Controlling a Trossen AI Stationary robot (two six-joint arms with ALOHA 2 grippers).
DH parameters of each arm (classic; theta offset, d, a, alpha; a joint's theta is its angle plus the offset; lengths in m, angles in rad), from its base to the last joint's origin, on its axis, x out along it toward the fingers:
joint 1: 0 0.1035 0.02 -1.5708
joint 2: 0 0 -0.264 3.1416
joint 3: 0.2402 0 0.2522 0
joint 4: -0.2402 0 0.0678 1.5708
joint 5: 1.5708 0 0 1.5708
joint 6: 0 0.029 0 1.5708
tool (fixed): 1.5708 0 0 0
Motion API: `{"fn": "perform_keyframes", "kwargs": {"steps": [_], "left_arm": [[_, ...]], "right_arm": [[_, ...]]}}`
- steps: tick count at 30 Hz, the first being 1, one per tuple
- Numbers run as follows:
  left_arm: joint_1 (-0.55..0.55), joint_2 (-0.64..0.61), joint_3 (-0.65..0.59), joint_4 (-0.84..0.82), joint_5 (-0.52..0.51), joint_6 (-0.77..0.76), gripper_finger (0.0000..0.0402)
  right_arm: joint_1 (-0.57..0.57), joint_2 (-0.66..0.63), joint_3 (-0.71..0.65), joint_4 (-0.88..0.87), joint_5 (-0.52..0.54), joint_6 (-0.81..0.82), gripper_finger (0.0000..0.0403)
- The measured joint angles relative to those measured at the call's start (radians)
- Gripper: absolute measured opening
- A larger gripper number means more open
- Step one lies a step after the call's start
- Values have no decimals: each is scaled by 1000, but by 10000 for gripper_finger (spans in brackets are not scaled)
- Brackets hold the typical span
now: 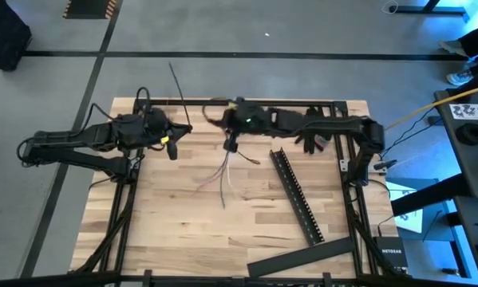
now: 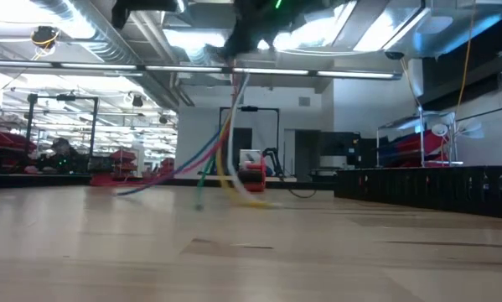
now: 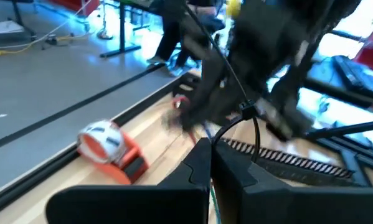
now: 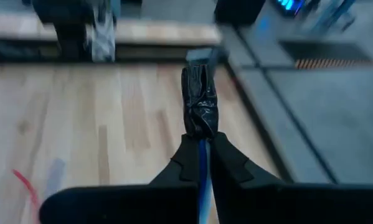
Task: Ziptie cables
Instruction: Wrap the black zip tie on the cable
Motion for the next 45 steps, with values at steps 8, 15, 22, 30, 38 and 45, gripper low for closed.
{"fn": "perform_keyframes", "kwargs": {"steps": [8, 15, 22, 30, 38, 45], "left_arm": [[0, 79, 0, 42, 35, 0, 0], [8, 168, 0, 101, 19, -14, 0], [7, 232, 0, 167, 15, -23, 0], [5, 253, 0, 189, 25, -22, 0], [6, 277, 0, 181, 10, -12, 0], [8, 291, 0, 87, -10, 30, 0]], "right_arm": [[26, -64, 1, -13, -26, -96, 10], [76, -56, 1, -25, -22, -96, 9], [80, -55, 1, -51, -21, -88, 9], [82, -51, 1, -91, -59, -85, 9], [106, -51, 1, -100, -60, -78, 9], [113, -49, 1, -211, -68, 4, 9]]}}
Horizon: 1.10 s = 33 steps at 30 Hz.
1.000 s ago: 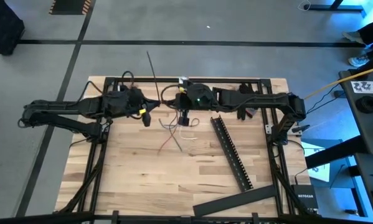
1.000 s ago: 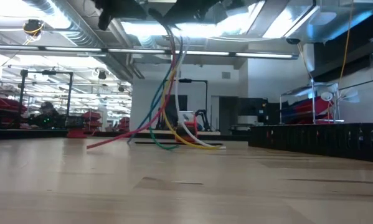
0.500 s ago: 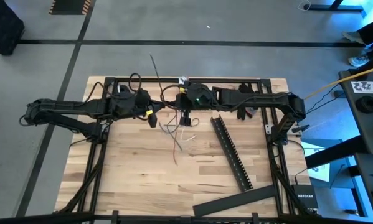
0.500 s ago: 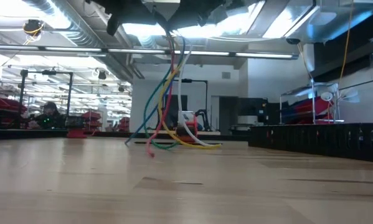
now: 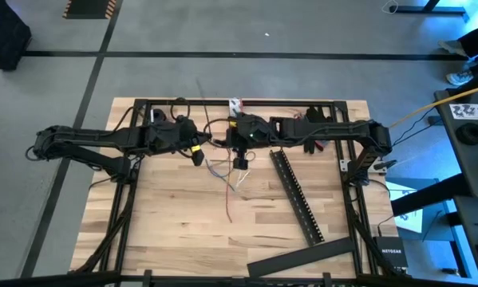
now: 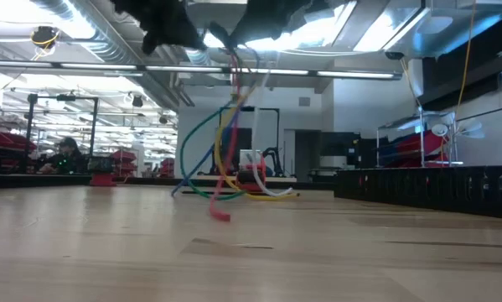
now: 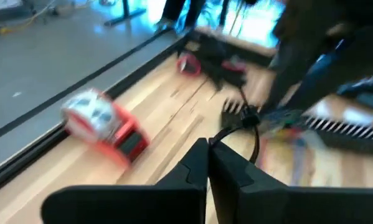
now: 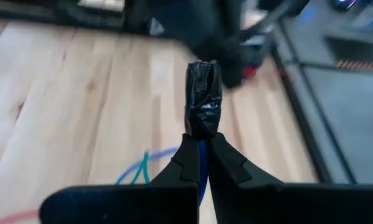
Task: Ziptie cables
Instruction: Wrap the black zip tie on the cable
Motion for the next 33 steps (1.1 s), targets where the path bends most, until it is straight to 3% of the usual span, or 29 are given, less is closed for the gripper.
{"fn": "perform_keyframes", "kwargs": {"steps": [4, 9, 14, 21, 27, 33], "left_arm": [[-16, -8, 0, -193, 2, 4, 0], [-44, -4, -59, -389, 20, 18, 0], [-52, -1, -222, -317, 147, -49, 0], [-71, 1, -382, -279, 207, -191, 7], [-50, 1, -408, -281, 236, -198, 69], [-23, -16, -341, -278, 339, -151, 125]], "right_arm": [[0, 0, -1, -144, 17, 69, 9], [0, -1, -75, -156, 8, 177, 9], [12, -1, -224, -14, -23, 281, 9], [73, -1, -383, 192, -51, 403, 9], [82, -2, -394, 205, -49, 428, 9], [83, -2, -394, 204, -32, 428, 10]]}}
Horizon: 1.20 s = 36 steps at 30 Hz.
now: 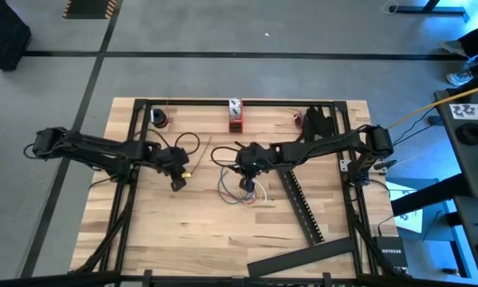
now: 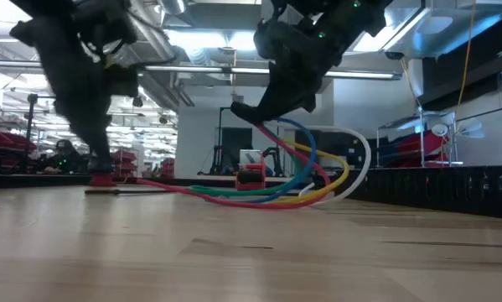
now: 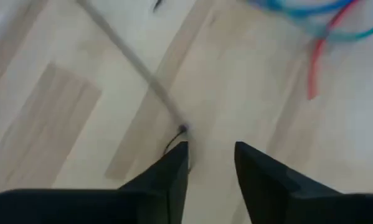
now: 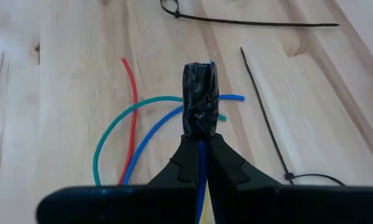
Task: Ziptie cables
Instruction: Wrap the black zip tie on the cable
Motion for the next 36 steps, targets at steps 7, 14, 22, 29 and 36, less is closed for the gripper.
{"fn": "perform_keyframes", "kwargs": {"steps": [7, 14, 22, 29, 36], "left_arm": [[11, 35, -2, 172, -11, -3, 145], [11, 222, -22, 231, -149, 17, 132], [48, 383, -17, 328, -147, 18, 91], [71, 346, -15, 335, -119, 68, 7], [92, 122, 80, 318, -90, 66, 1]], "right_arm": [[-2, 0, 0, 11, 30, 0, 10], [0, 0, 0, 12, 53, 2, 10], [0, 0, 0, 11, 64, 23, 10], [0, 0, 0, 11, 79, 22, 10], [0, 0, 61, -53, 119, -59, 10]]}}
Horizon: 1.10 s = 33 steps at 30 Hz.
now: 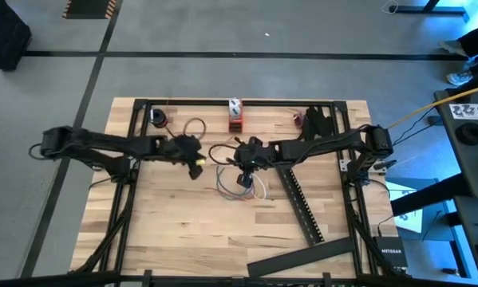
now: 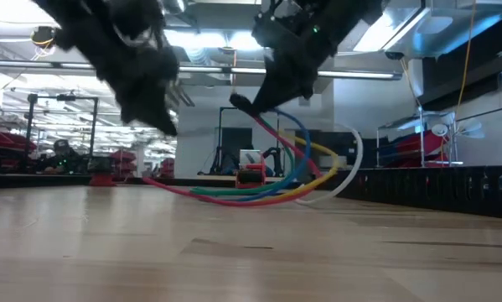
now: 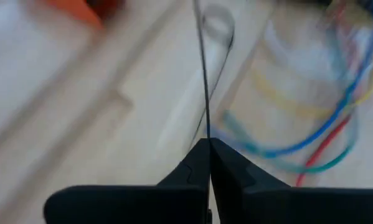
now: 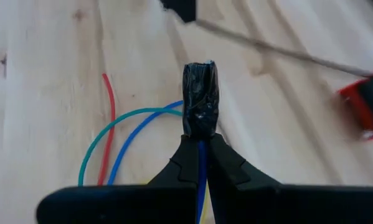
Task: Ziptie cables
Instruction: Wrap the black zip tie on the cable
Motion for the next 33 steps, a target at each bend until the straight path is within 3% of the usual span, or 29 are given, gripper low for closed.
{"fn": "perform_keyframes", "kwargs": {"steps": [5, 10, 22, 33], "left_arm": [[39, -164, 89, 49, 2, 68, 1], [59, -233, 108, 262, 147, 152, 1], [69, -137, 107, 615, 219, 40, 1], [64, -40, 107, 678, 206, 39, 1]], "right_arm": [[-19, 0, 105, -97, 33, -108, 10], [-29, 0, 232, -134, 106, -234, 10], [-33, 2, 334, -126, 125, -282, 10], [-26, 3, 334, -110, 53, -258, 10]]}}
